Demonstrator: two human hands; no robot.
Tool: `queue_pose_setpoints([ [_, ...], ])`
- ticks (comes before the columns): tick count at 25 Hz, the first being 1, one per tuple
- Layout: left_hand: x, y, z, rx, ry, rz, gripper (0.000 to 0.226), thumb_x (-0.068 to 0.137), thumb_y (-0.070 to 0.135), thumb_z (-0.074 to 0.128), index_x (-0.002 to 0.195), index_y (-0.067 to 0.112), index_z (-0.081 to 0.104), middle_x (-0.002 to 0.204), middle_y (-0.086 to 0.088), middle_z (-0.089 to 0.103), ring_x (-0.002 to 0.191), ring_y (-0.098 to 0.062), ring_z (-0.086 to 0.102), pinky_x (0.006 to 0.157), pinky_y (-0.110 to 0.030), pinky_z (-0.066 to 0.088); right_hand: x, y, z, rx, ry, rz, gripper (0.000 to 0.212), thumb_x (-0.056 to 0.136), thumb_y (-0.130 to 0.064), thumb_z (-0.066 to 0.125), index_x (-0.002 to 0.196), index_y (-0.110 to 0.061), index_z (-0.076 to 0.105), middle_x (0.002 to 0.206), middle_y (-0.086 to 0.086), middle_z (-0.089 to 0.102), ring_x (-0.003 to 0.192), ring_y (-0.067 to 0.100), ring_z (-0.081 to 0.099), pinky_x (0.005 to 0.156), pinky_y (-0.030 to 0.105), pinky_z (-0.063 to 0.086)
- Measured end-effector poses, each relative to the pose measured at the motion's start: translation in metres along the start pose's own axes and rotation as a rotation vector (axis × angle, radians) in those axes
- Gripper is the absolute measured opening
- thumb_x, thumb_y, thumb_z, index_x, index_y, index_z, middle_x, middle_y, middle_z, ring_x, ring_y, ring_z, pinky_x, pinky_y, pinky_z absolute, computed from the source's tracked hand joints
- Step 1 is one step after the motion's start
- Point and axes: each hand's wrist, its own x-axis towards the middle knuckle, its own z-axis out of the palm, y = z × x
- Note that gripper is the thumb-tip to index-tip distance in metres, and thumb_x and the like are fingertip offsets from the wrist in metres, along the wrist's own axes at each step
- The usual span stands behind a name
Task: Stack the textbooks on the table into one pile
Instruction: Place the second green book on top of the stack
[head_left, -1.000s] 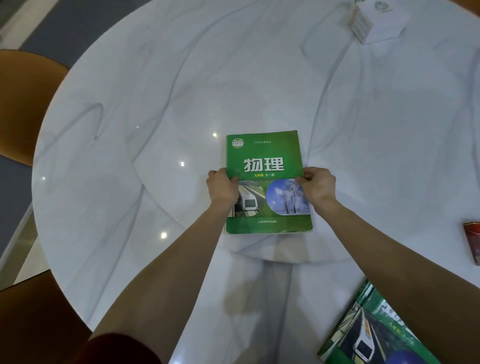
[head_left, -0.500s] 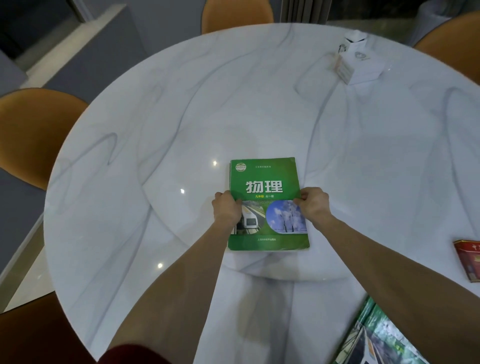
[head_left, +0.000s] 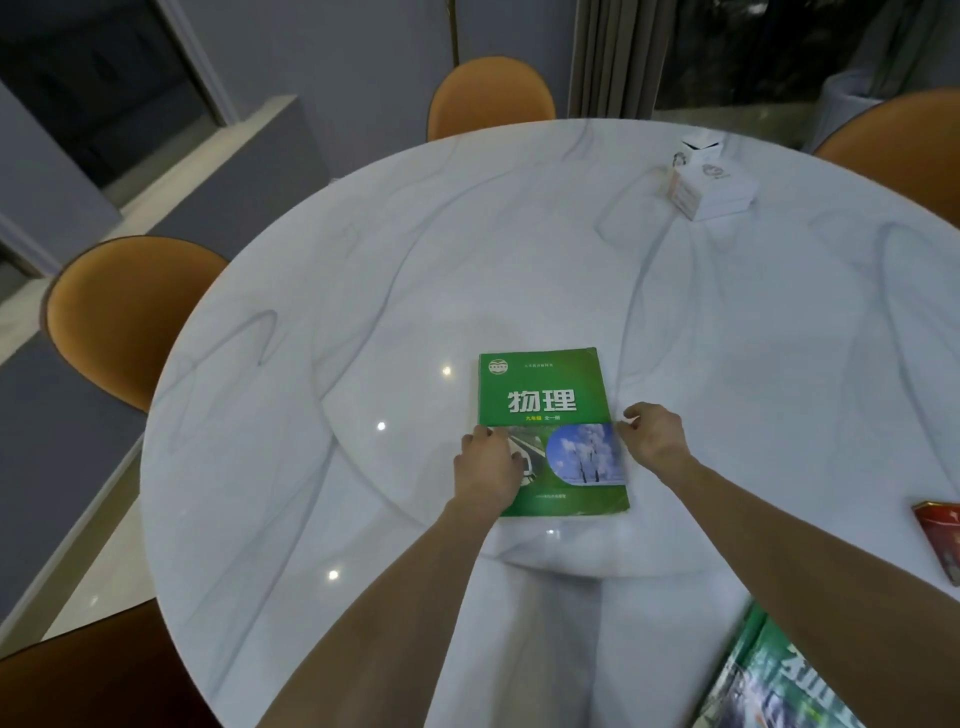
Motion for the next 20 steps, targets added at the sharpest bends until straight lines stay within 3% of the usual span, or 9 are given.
queue_pose_setpoints([
  [9,-0.052,0.093,0.016,0.147,0.007,0.455,0.031,0.096,0.022,0.042,0.120,0.007,0.055,0.123,-0.015,0.057,0.118,-0.032,0.049,0.094,-0.042,0.044,-0.085,0.071,-0.050,-0.349,0.076,-0.119,0.037,0.094,-0.023,0.044,0.126,-0.011,0.057,0.122,0.013,0.058,0.112,0.029,0.056,0.091,0.036,0.050],
  [16,-0.120,0.128,0.084,0.236,-0.227,0.684,0.037,0.097,0.025,0.042,0.128,0.008,0.051,0.128,-0.013,0.055,0.119,-0.029,0.046,0.093,-0.041,0.043,-0.177,0.165,-0.079,-0.429,0.246,0.051,0.033,0.093,-0.022,0.046,0.118,-0.006,0.059,0.109,0.016,0.063,0.100,0.034,0.058,0.082,0.041,0.049],
  [20,-0.155,0.122,0.125,0.210,-0.366,0.687,0.036,0.096,0.028,0.046,0.126,0.008,0.051,0.123,-0.014,0.054,0.117,-0.030,0.048,0.094,-0.042,0.045,-0.242,0.230,-0.070,-0.359,0.248,0.243,0.029,0.091,-0.021,0.051,0.109,0.000,0.060,0.106,0.021,0.062,0.096,0.037,0.057,0.076,0.040,0.049],
])
